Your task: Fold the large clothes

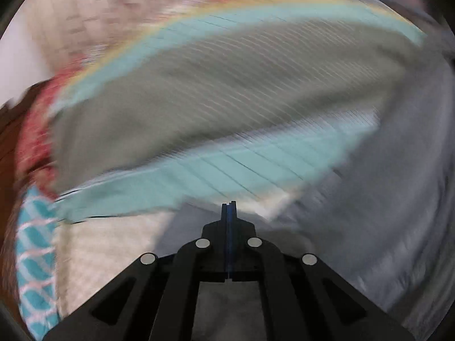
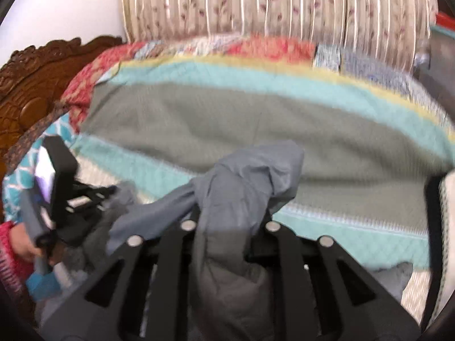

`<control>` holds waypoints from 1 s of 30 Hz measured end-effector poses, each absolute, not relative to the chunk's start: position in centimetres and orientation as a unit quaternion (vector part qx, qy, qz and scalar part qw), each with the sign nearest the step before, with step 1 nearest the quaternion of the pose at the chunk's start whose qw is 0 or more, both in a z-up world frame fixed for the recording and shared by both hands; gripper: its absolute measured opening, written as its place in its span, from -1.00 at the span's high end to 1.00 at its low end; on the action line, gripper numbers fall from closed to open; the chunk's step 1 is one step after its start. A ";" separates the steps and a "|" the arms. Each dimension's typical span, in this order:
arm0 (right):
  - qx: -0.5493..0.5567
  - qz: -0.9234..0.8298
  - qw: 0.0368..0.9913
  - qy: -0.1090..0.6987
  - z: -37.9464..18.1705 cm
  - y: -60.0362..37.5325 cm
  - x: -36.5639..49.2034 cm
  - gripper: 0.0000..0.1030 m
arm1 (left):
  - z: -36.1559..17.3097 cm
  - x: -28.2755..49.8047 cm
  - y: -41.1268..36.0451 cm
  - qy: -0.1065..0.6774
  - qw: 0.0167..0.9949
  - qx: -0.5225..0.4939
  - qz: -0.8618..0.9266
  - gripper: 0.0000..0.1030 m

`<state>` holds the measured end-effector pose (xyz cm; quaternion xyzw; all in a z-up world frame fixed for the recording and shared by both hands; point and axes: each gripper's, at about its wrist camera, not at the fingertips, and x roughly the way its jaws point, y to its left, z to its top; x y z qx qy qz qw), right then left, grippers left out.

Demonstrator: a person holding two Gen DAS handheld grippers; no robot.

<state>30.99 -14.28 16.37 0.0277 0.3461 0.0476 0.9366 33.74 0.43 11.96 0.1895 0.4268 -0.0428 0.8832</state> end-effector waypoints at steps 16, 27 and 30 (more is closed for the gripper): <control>0.329 -0.012 0.916 0.229 14.2 -33.7 13.5 -0.85 | 10.6 24.0 -0.9 0.415 0.880 0.174 -0.149 0.49; 0.515 -0.071 0.807 0.281 1.9 -40.2 9.6 -0.72 | 2.7 27.0 5.9 0.485 0.854 0.188 0.014 0.43; 0.501 -0.064 0.814 0.286 3.0 -40.2 14.8 -0.72 | 2.2 27.2 9.4 0.501 0.846 0.173 0.056 0.43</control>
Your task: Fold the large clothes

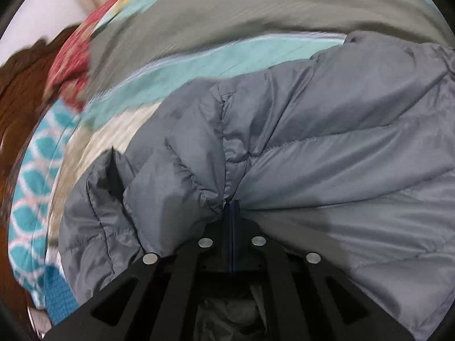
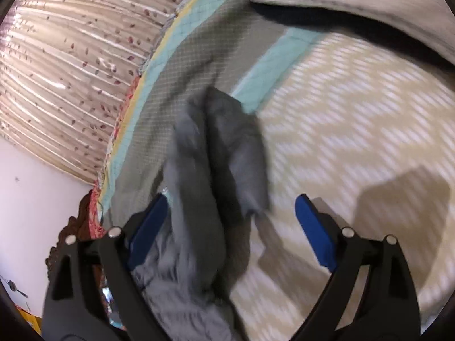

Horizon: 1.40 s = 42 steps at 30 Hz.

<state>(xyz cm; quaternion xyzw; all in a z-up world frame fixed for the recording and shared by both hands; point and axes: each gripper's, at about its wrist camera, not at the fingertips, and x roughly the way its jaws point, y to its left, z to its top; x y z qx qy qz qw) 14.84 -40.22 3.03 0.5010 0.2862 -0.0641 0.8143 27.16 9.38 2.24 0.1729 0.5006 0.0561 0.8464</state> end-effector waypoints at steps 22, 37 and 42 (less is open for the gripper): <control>0.306 -0.295 0.889 0.169 12.3 -39.3 1.8 0.86 | 3.9 24.5 0.4 0.443 0.868 0.221 -0.043 0.44; 0.297 -0.339 0.867 0.213 9.2 -30.0 -8.4 0.10 | 10.3 18.2 6.9 0.420 0.887 0.174 -0.076 0.43; 0.165 -0.127 0.929 0.307 11.9 -23.7 6.0 0.07 | 10.8 16.4 11.8 0.428 0.897 0.092 -0.057 0.43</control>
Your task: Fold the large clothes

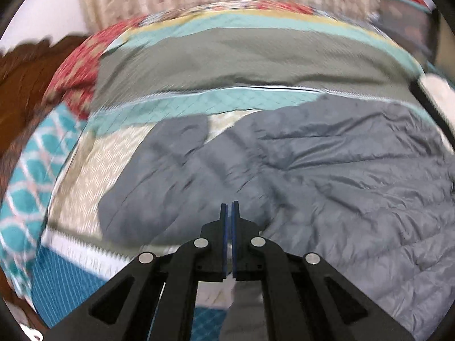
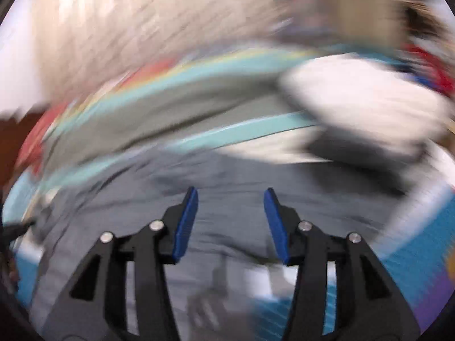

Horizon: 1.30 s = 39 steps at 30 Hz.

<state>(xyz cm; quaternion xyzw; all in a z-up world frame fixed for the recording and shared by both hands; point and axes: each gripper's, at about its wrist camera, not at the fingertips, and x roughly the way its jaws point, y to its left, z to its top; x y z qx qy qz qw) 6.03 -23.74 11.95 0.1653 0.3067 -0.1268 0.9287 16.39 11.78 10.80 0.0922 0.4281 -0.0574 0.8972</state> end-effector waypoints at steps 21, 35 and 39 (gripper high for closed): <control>0.285 0.053 0.843 0.452 10.4 -17.6 23.6 0.23 | 4.9 9.4 26.9 0.477 0.874 -0.075 0.059 0.43; 0.244 0.103 0.789 0.555 5.0 11.9 45.2 -0.24 | 6.3 4.4 29.7 0.419 0.907 -0.006 0.034 0.43; 0.283 0.091 0.763 0.574 0.8 13.2 46.8 -0.26 | 5.0 4.7 30.8 0.432 0.901 0.013 0.039 0.43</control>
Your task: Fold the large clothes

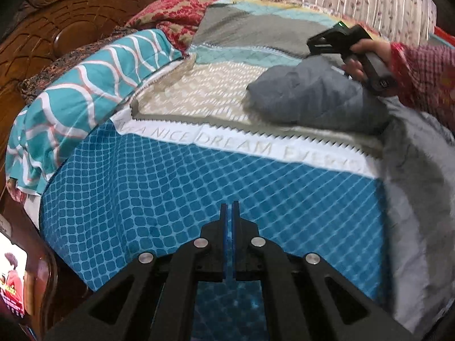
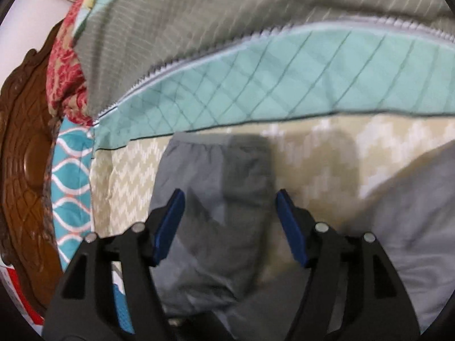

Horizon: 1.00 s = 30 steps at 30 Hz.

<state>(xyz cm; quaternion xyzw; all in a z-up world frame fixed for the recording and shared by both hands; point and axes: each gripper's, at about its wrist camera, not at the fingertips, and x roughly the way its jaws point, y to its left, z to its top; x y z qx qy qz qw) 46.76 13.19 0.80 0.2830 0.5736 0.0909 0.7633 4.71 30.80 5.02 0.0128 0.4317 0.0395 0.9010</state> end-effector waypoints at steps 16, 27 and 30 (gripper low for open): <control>0.253 0.197 0.890 0.323 23.5 0.4 32.9 0.90 | 0.7 6.7 34.2 0.424 0.888 -0.164 0.072 0.41; 0.322 0.037 0.901 0.288 19.4 -22.8 21.1 0.90 | 4.5 9.7 31.1 0.447 0.861 -0.238 -0.040 -0.74; 0.351 0.015 0.889 0.293 16.1 -25.5 19.1 0.90 | 7.2 12.2 27.7 0.434 0.870 -0.228 -0.060 -0.82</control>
